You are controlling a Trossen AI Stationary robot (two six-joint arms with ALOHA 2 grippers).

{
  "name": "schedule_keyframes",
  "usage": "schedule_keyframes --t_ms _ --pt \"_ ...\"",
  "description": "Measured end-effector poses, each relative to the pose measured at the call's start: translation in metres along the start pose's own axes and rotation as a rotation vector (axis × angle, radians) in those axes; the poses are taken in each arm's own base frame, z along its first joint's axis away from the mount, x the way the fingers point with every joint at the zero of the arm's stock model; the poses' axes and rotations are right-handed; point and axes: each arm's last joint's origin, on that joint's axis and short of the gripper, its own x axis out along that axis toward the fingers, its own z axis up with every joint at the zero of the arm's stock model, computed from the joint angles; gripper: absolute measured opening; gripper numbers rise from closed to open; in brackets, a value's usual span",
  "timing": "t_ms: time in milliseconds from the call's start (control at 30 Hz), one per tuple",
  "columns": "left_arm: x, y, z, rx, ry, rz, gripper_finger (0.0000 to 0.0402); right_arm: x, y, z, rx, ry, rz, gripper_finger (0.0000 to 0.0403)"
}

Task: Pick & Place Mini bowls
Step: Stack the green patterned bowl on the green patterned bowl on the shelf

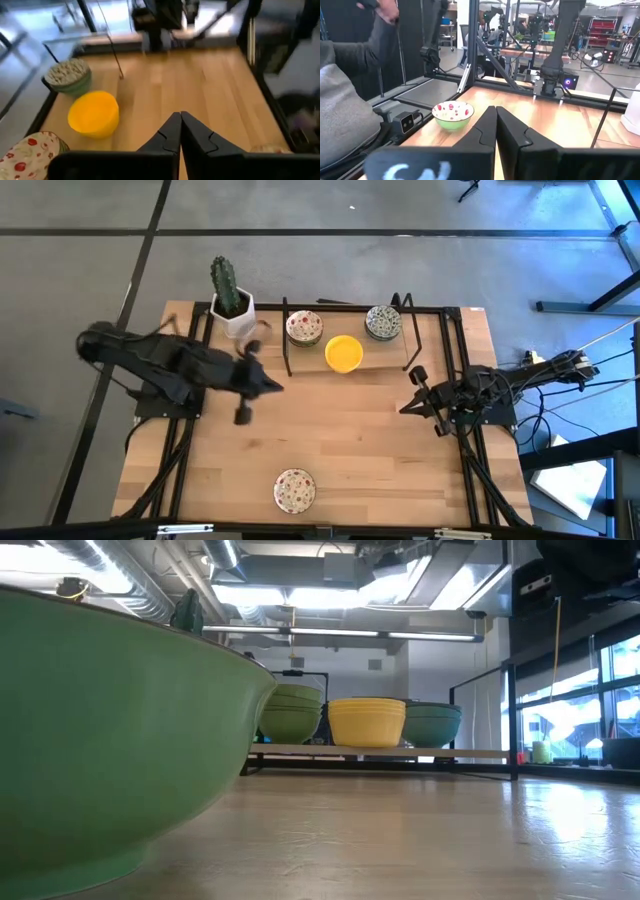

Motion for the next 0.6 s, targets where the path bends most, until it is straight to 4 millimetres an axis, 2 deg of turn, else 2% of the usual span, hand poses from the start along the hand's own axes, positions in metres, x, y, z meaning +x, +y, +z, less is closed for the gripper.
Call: schedule_keyframes --t_ms 167,233,333,400,467,600 --pt "0.022 -0.037 0.064 0.073 0.171 0.047 0.0003 0.000 0.000 0.000 0.000 0.002 0.000 0.0009" --pt "0.035 -0.051 0.082 0.092 0.210 0.046 0.0003 0.000 0.000 -0.001 0.002 0.006 0.000 0.0009" --pt "0.056 -0.068 0.095 0.093 0.275 -0.006 0.0003 0.000 0.000 -0.002 0.004 0.019 0.001 0.0009" --pt "0.072 -0.079 0.096 0.089 0.329 -0.038 0.0003 0.000 0.000 -0.003 0.013 0.033 0.002 0.0009" --pt "0.089 -0.090 0.088 0.096 0.416 -0.046 0.0004 0.000 0.000 -0.004 0.030 0.041 0.002 0.0009" --pt "0.124 -0.109 0.052 0.153 0.710 -0.039 0.0015 0.000 0.000 -0.005 0.034 0.047 0.003 0.0009"
